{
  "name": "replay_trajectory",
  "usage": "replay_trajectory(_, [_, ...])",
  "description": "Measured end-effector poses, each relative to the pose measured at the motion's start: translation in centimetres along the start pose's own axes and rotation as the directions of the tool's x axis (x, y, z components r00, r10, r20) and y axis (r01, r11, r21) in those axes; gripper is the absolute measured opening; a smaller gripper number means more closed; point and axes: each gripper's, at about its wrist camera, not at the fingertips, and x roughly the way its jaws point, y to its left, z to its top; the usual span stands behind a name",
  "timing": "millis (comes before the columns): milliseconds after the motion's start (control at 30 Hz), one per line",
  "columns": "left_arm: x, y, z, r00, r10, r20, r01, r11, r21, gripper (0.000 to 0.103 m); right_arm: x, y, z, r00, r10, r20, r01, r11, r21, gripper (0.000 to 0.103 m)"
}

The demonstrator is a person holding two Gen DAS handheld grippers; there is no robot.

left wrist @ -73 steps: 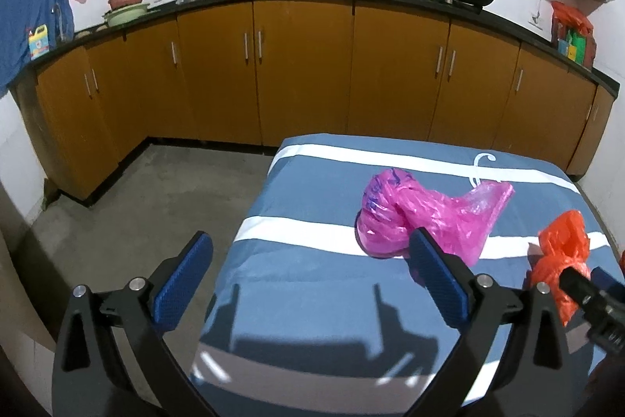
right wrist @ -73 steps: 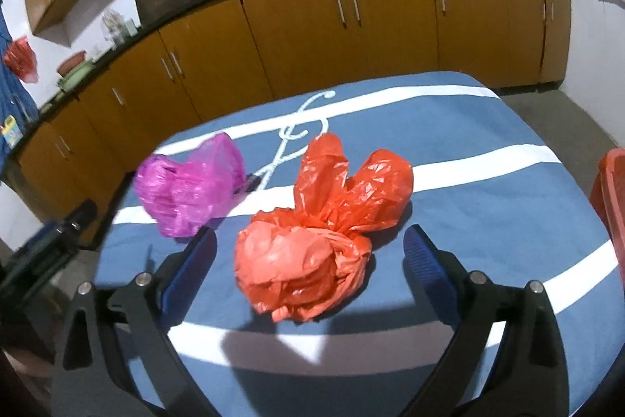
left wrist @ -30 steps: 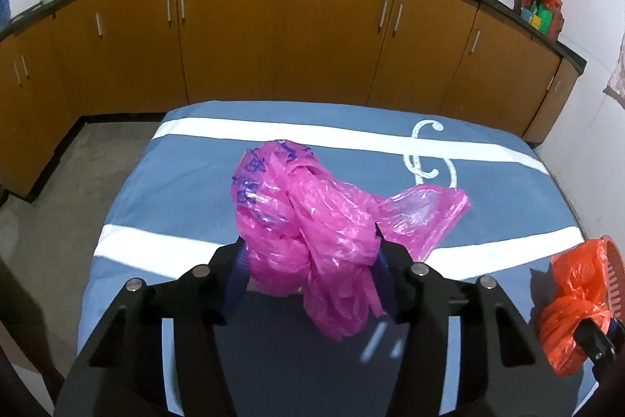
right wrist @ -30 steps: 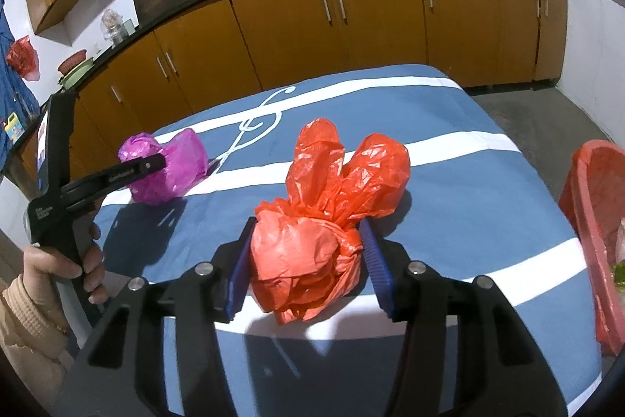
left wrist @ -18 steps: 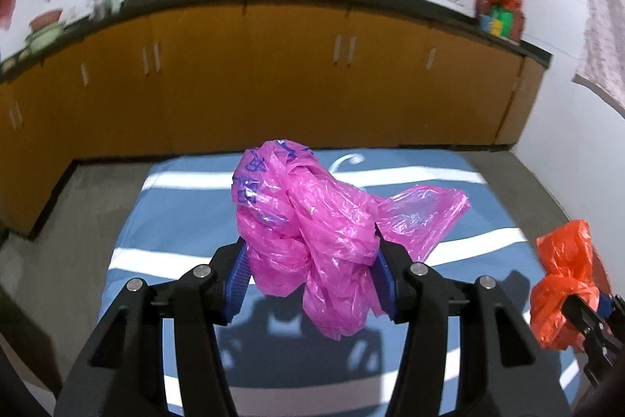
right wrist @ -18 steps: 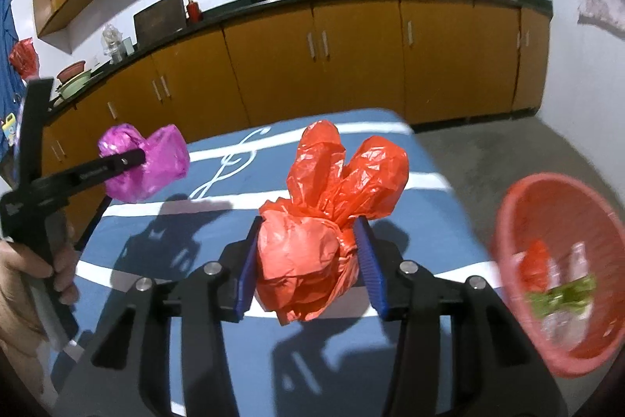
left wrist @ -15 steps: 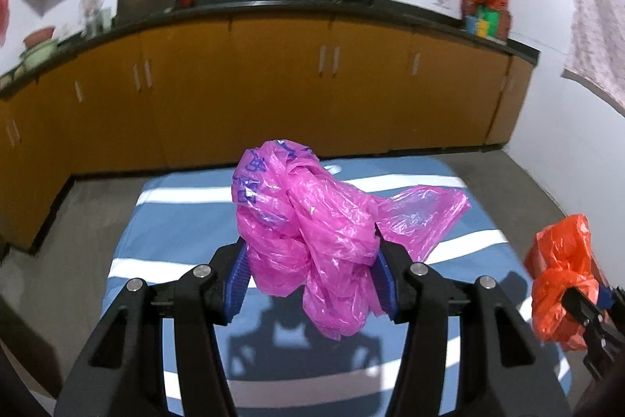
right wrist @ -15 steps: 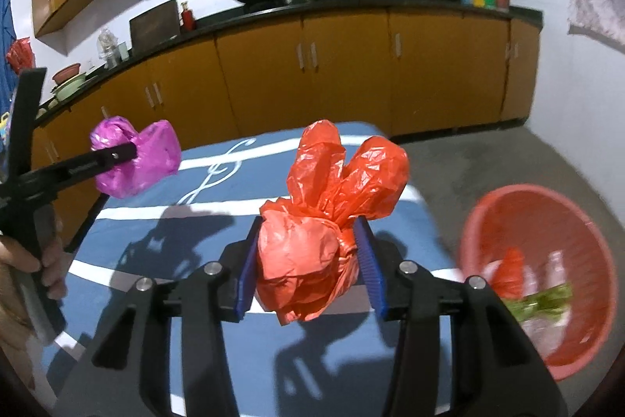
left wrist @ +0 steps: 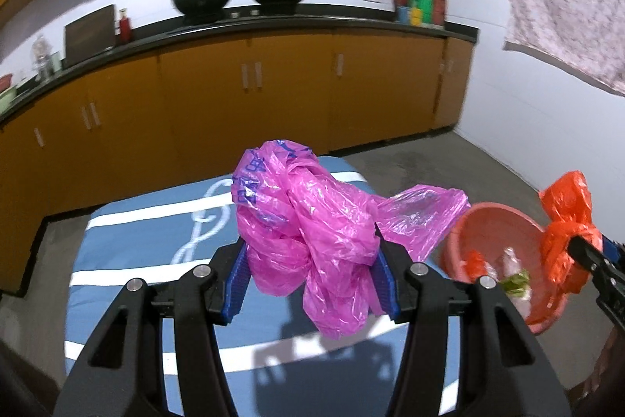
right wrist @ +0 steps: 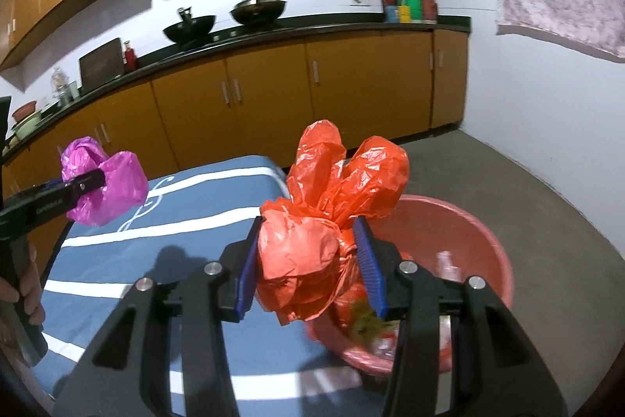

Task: Collect trash
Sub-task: 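Carry both bags over the red bin and open both tools to drop them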

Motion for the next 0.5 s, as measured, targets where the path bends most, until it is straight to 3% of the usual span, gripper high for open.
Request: replay_trajectory(500, [0.9, -9.1, -0.3, 0.989, -0.148, -0.021, 0.149, 0.981, 0.121, 0.054, -1.2, -8.0, 0.9, 0.995, -0.097, 0.008, 0.097, 0.994, 0.053, 0.045])
